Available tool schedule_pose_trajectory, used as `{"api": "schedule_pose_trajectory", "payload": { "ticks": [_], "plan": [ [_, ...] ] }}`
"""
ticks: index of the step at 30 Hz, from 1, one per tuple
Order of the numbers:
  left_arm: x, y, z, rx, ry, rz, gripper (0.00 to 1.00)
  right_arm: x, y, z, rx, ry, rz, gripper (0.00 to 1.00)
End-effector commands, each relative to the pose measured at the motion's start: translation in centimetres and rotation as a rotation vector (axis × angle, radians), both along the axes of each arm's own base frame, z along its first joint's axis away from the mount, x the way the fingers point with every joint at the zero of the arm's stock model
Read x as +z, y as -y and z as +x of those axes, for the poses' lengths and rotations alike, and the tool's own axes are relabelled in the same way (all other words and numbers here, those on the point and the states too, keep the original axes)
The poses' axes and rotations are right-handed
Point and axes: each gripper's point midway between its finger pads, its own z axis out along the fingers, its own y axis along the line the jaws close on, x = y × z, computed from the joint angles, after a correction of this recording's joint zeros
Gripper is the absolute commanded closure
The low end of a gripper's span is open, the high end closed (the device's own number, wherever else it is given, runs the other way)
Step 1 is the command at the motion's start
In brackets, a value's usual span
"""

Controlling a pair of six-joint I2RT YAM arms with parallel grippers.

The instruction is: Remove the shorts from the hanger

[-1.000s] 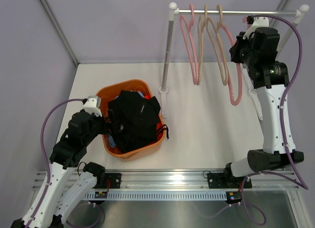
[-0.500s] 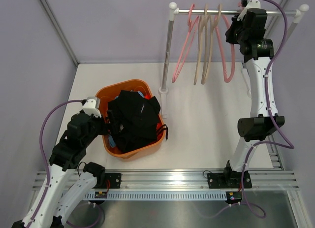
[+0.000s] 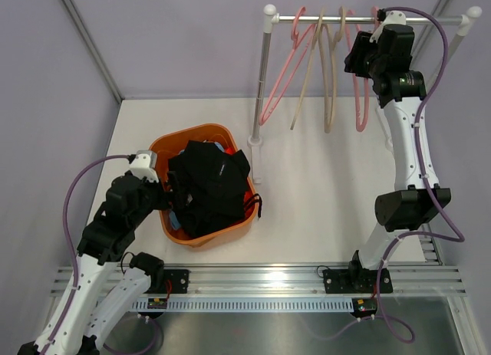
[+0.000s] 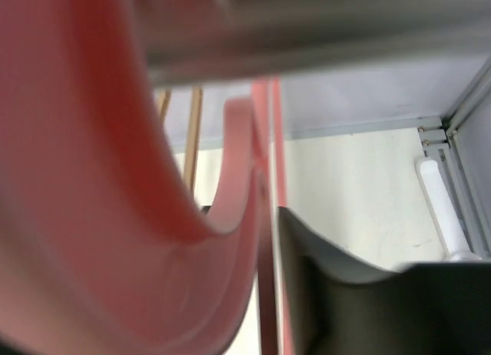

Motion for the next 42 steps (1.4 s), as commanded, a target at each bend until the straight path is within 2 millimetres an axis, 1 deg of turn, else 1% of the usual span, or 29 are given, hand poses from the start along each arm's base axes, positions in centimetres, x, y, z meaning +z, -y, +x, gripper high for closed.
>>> {"api": "schedule_pose_trajectory", "payload": {
  "ticks": [1, 2, 3, 4, 5, 6, 7, 9, 10, 12, 13, 15, 18, 20, 21, 22, 24, 25, 26, 27, 28, 29, 30, 31, 33, 34, 37, 40, 42],
  "plan": [
    [0.6, 0.2, 0.6, -0.009, 0.036, 0.001, 0.01, 1.6, 0.6, -1.8, -0.028, 0.024, -0.003, 0.42],
    [0.6, 0.2, 0.6, -0.007, 0.034, 0.001, 0.01, 2.1, 0.8, -2.1, -0.036, 0.033, -0.004, 0.36],
    [0.5, 0.2, 0.6, -0.007, 0.032, 0.001, 0.01, 2.5, 0.9, -2.4, -0.047, 0.037, -0.003, 0.25],
    [0.5, 0.2, 0.6, -0.006, 0.031, 0.002, 0.01, 3.4, 1.0, -3.0, -0.051, 0.055, 0.000, 0.13],
    [0.4, 0.2, 0.6, -0.006, 0.030, 0.003, 0.01, 3.8, 1.1, -3.4, -0.052, 0.060, 0.003, 0.04],
    [0.5, 0.2, 0.7, -0.006, 0.030, 0.003, 0.01, 4.1, 1.1, -3.9, -0.055, 0.058, 0.008, 0.01],
    [0.4, 0.2, 0.7, -0.006, 0.028, 0.003, 0.01, 4.9, 1.0, -4.7, -0.053, 0.073, 0.010, 0.01],
    [0.3, 0.2, 0.8, -0.006, 0.024, 0.005, 0.01, 5.2, 1.4, -5.7, -0.073, 0.078, 0.010, 0.01],
    [0.2, 0.3, 0.8, -0.007, 0.020, 0.006, 0.01, 5.5, 1.7, -6.7, -0.083, 0.086, 0.012, 0.01],
    [0.2, 0.3, 0.8, -0.007, 0.018, 0.007, 0.01, 5.8, 2.0, -7.8, -0.104, 0.099, 0.023, 0.01],
    [0.1, 0.3, 0.8, -0.006, 0.014, 0.009, 0.01, 5.7, 2.0, -9.1, -0.107, 0.101, 0.029, 0.01],
    [0.0, 0.3, 0.9, -0.005, 0.011, 0.009, 0.01, 5.5, 2.1, -10.3, -0.118, 0.106, 0.057, 0.00],
    [0.0, 0.4, 0.9, -0.009, 0.009, 0.009, 0.01, 4.1, 0.9, -13.4, -0.065, 0.131, 0.115, 0.01],
    [0.0, 0.4, 0.9, -0.012, 0.009, 0.008, 0.01, 3.3, 0.1, -14.6, -0.025, 0.145, 0.145, 0.01],
    [0.0, 0.4, 0.9, -0.014, 0.005, 0.010, 0.01, 3.7, -1.2, -15.2, 0.050, 0.179, 0.175, 0.01],
    [0.0, 0.5, 0.9, -0.016, 0.007, 0.008, 0.01, 1.8, -1.7, -16.5, 0.081, 0.163, 0.182, 0.00],
    [0.0, 0.5, 0.9, -0.019, 0.008, 0.006, 0.01, 0.7, -2.3, -17.5, 0.105, 0.170, 0.209, 0.01],
    [0.1, 0.6, 0.9, -0.021, 0.010, 0.003, 0.01, -1.0, -2.2, -18.6, 0.097, 0.151, 0.219, 0.01],
    [0.0, 0.6, 0.8, -0.021, 0.009, 0.003, 0.01, -1.9, -2.1, -19.0, 0.089, 0.141, 0.230, 0.01],
    [0.1, 0.6, 0.8, -0.023, 0.012, 0.002, 0.01, -1.3, -2.3, -20.4, 0.097, 0.182, 0.258, 0.01],
    [0.1, 0.6, 0.8, -0.024, 0.011, 0.001, 0.01, -3.8, -2.6, -20.7, 0.103, 0.143, 0.273, 0.01],
    [0.0, 0.7, 0.8, -0.027, 0.010, 0.001, 0.01, -4.4, -3.3, -21.3, 0.146, 0.139, 0.282, 0.01],
    [0.0, 0.7, 0.8, -0.026, 0.011, 0.000, 0.01, -4.3, -3.5, -22.3, 0.162, 0.160, 0.291, 0.01],
    [0.0, 0.7, 0.8, -0.028, 0.007, 0.002, 0.01, -5.8, -3.6, -22.6, 0.163, 0.130, 0.299, 0.01],
    [-0.1, 0.7, 0.8, -0.026, 0.005, 0.002, 0.01, -6.9, -3.9, -23.2, 0.179, 0.111, 0.300, 0.01],
    [-0.1, 0.8, 0.9, -0.026, 0.002, 0.003, 0.01, -8.0, -3.8, -23.5, 0.174, 0.097, 0.299, 0.01],
    [-0.1, 0.7, 0.9, -0.026, 0.002, 0.003, 0.01, -9.8, -3.5, -23.7, 0.164, 0.067, 0.276, 0.01],
    [-0.1, 0.7, 0.9, -0.026, 0.002, 0.003, 0.01, -10.3, -3.6, -23.9, 0.165, 0.064, 0.273, 0.01],
    [-0.2, 0.8, 0.9, -0.028, -0.001, 0.003, 0.01, -10.0, -3.7, -23.9, 0.172, 0.078, 0.282, 0.00]
  ]
}}
